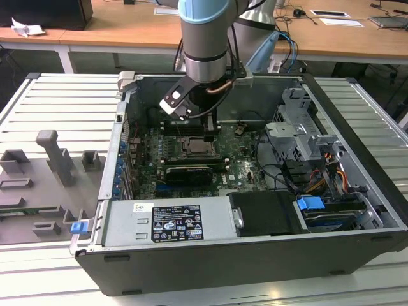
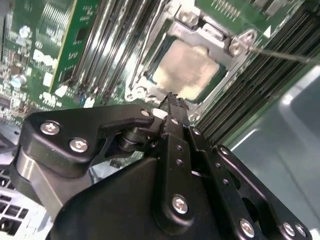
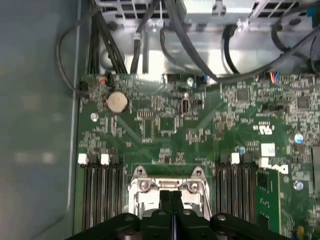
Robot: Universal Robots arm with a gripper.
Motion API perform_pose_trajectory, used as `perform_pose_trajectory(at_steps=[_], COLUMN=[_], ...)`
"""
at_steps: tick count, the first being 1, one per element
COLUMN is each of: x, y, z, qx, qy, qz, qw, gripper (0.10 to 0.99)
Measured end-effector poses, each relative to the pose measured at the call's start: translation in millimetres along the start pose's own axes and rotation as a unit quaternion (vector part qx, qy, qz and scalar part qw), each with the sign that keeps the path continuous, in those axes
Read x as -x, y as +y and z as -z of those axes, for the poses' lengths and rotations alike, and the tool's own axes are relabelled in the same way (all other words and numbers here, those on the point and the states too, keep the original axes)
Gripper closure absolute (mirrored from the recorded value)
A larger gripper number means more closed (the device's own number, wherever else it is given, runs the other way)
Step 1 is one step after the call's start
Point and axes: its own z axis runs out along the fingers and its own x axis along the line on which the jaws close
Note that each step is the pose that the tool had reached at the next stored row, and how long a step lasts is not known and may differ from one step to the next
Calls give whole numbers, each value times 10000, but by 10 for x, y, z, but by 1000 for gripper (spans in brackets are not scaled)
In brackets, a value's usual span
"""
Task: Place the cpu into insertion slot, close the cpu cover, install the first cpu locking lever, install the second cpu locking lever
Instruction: 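Close the cpu cover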
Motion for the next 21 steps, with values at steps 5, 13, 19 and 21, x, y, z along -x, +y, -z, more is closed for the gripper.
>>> perform_pose_trajectory(at_steps=[5,13,19,21], x=[0,20,21,23], y=[-15,-110,-239,-250], z=[-6,-34,-36,-75], qx=[-311,-350,-349,-349], qy=[88,141,149,149], qz=[0,366,366,367], qw=[9995,9986,9986,9986], gripper=[980,980,980,980])
